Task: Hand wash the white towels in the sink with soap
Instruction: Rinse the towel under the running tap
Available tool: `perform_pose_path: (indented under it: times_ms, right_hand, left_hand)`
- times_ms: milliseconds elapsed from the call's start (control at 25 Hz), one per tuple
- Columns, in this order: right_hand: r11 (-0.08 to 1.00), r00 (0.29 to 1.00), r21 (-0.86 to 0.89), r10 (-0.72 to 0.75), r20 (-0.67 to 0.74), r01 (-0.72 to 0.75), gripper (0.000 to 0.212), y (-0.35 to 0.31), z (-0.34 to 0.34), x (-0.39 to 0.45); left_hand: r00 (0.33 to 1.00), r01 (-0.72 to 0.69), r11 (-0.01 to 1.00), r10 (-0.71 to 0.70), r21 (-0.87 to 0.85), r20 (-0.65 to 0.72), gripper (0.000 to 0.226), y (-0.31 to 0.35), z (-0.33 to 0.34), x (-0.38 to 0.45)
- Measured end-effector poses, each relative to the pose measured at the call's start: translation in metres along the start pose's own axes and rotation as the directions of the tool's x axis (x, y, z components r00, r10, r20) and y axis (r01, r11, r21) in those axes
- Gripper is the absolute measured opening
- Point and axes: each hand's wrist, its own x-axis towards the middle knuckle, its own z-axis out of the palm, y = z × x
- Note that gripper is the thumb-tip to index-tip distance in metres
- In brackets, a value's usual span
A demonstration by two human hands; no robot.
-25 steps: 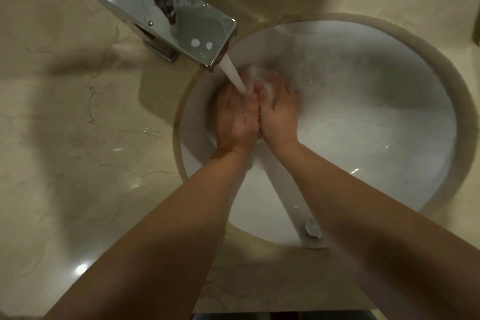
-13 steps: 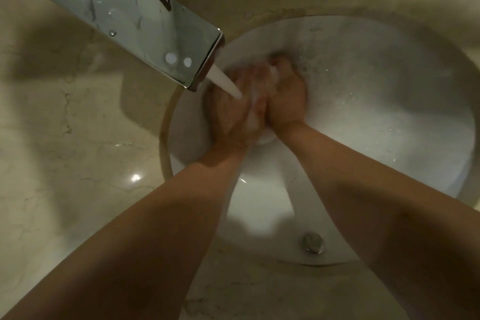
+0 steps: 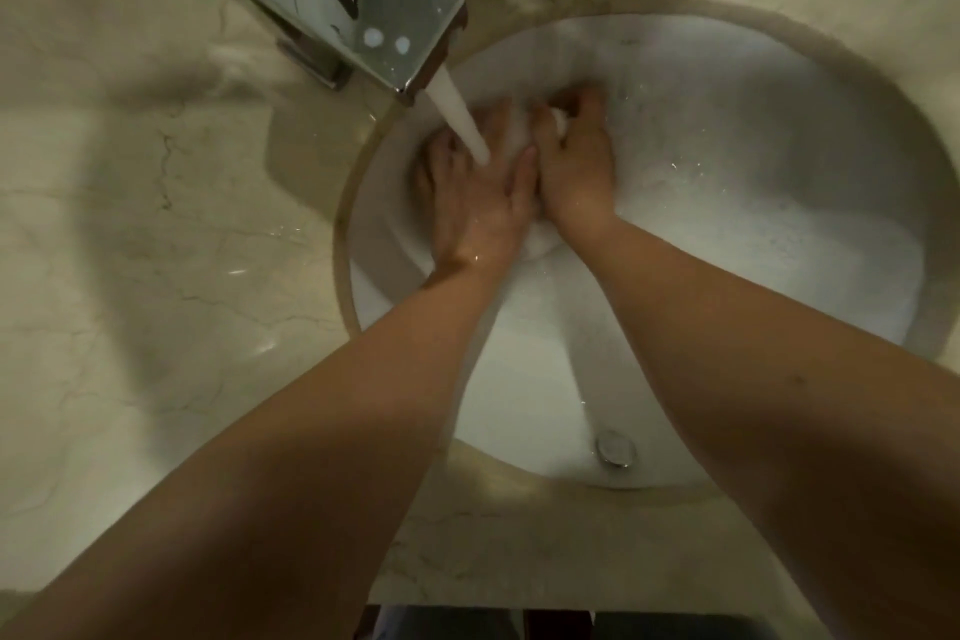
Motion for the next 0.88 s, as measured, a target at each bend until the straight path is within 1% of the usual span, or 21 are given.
perform_pose_path:
  times_ms: [40,80,120,160,200,240,280,320,360,400,480,520,560,600,640,680,760,840,880]
  right_hand:
    - [0.999,0.999,0.023,0.043,-0.012,-0.042,0.038,-0.001,0.000,-0.005]
    - [0.996,0.996,0.019,0.087,-0.023,-0.087,0.043,0.000,-0.001,-0.011]
    - [0.992,0.992,0.009,0.124,-0.036,-0.123,0.045,0.000,-0.001,-0.017]
    - [0.989,0.988,0.018,0.145,-0.042,-0.145,0.046,0.000,-0.002,-0.023]
    - [0.986,0.986,0.052,0.162,-0.046,-0.159,0.044,-0.001,-0.003,-0.027]
    - [0.981,0.984,0.098,0.172,-0.045,-0.167,0.040,-0.003,-0.005,-0.031]
    - [0.975,0.983,0.136,0.180,-0.042,-0.173,0.035,-0.004,-0.007,-0.032]
    - [0.970,0.982,0.169,0.184,-0.040,-0.175,0.031,-0.006,-0.008,-0.032]
    - [0.964,0.982,0.200,0.185,-0.040,-0.173,0.027,-0.007,-0.010,-0.033]
    - [0.957,0.983,0.236,0.183,-0.032,-0.170,0.026,-0.008,-0.010,-0.035]
    - [0.941,0.986,0.300,0.168,-0.008,-0.158,0.027,-0.012,-0.012,-0.040]
    - [0.935,0.988,0.322,0.155,0.006,-0.149,0.029,-0.015,-0.014,-0.041]
    - [0.933,0.990,0.333,0.139,0.020,-0.137,0.030,-0.018,-0.016,-0.042]
    - [0.934,0.993,0.336,0.116,0.036,-0.121,0.030,-0.020,-0.018,-0.043]
    - [0.933,0.994,0.343,0.097,0.048,-0.108,0.030,-0.022,-0.020,-0.043]
    - [0.928,0.995,0.358,0.086,0.059,-0.101,0.030,-0.024,-0.021,-0.042]
    - [0.921,0.993,0.372,0.099,0.070,-0.117,0.031,-0.025,-0.020,-0.038]
    - [0.921,0.989,0.361,0.124,0.083,-0.146,0.032,-0.024,-0.017,-0.033]
    - [0.919,0.987,0.362,0.127,0.096,-0.154,0.026,-0.023,-0.016,-0.030]
  left_hand:
    - [0.993,0.084,0.996,-0.085,-0.014,-0.085,0.066,0.005,-0.007,-0.007]
    - [0.972,0.198,0.979,-0.203,-0.047,-0.122,0.072,0.014,-0.014,-0.014]
    - [0.934,0.332,0.938,-0.342,-0.105,-0.101,0.078,0.023,-0.021,-0.018]
    - [0.876,0.468,0.862,-0.482,-0.197,-0.030,0.084,0.031,-0.027,-0.019]
    - [0.791,0.601,0.743,-0.607,-0.295,0.082,0.088,0.035,-0.030,-0.016]
    - [0.680,0.723,0.586,-0.697,-0.367,0.227,0.093,0.036,-0.035,-0.010]
    - [0.575,0.807,0.436,-0.733,-0.398,0.364,0.099,0.033,-0.038,-0.004]
    - [0.515,0.846,0.345,-0.727,-0.407,0.454,0.105,0.030,-0.042,0.001]
    - [0.507,0.851,0.323,-0.712,-0.414,0.486,0.107,0.029,-0.044,0.003]
    - [0.533,0.837,0.346,-0.692,-0.425,0.486,0.104,0.029,-0.047,0.001]
    - [0.626,0.775,0.436,-0.626,-0.458,0.464,0.083,0.035,-0.054,-0.006]
    - [0.672,0.737,0.465,-0.583,-0.491,0.457,0.073,0.036,-0.056,-0.009]
    - [0.707,0.702,0.464,-0.546,-0.540,0.450,0.064,0.037,-0.059,-0.012]
    - [0.727,0.679,0.453,-0.527,-0.577,0.441,0.056,0.036,-0.063,-0.013]
    - [0.746,0.655,0.464,-0.526,-0.597,0.409,0.051,0.034,-0.065,-0.012]
    - [0.758,0.637,0.491,-0.539,-0.594,0.367,0.050,0.032,-0.067,-0.009]
    - [0.756,0.631,0.507,-0.572,-0.587,0.318,0.057,0.034,-0.067,-0.006]
    - [0.764,0.623,0.518,-0.565,-0.587,0.312,0.070,0.038,-0.062,-0.007]
    - [0.764,0.623,0.524,-0.566,-0.581,0.309,0.072,0.040,-0.059,-0.009]
